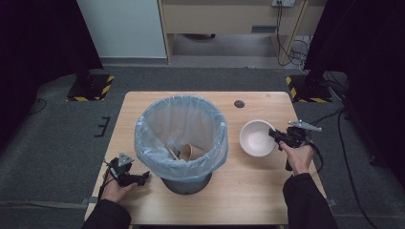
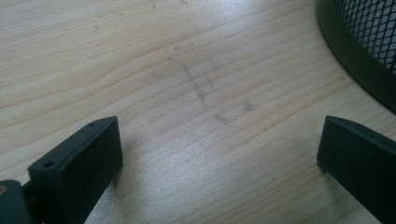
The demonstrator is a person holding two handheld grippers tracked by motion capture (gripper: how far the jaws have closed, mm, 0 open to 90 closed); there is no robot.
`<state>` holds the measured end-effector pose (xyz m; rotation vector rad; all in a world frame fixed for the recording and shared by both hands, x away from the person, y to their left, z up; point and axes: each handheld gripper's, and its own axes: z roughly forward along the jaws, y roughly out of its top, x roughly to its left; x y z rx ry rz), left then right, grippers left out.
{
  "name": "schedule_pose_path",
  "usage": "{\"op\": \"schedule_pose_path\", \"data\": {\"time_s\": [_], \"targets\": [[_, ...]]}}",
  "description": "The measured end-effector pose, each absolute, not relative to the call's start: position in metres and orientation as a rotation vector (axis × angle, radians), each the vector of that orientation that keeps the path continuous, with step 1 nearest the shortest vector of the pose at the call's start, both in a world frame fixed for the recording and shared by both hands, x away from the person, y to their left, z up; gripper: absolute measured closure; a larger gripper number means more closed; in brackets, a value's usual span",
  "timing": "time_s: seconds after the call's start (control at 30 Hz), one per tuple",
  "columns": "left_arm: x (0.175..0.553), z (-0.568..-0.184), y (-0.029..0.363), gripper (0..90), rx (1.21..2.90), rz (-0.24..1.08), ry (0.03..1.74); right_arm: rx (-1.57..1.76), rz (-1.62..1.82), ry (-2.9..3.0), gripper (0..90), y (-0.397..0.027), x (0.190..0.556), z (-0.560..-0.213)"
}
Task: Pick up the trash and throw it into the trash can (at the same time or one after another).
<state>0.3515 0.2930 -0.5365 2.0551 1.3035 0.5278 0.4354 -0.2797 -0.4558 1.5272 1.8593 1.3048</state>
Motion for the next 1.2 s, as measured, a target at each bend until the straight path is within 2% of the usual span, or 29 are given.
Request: {"op": "schedule_pose_path", "data": {"time_s": [0.77, 1.2], "targets": [[0.352, -0.537, 0.293, 0.0, 2.055, 0.528, 1.303, 1.290, 1.776, 1.544, 83.2, -0.283, 0.399, -0.359], [0.351, -0.537, 0.293, 0.0, 2.054, 0.528, 1.306, 1.135, 1.945, 1.482, 83.2, -0.272, 0.375, -0.320]]}}
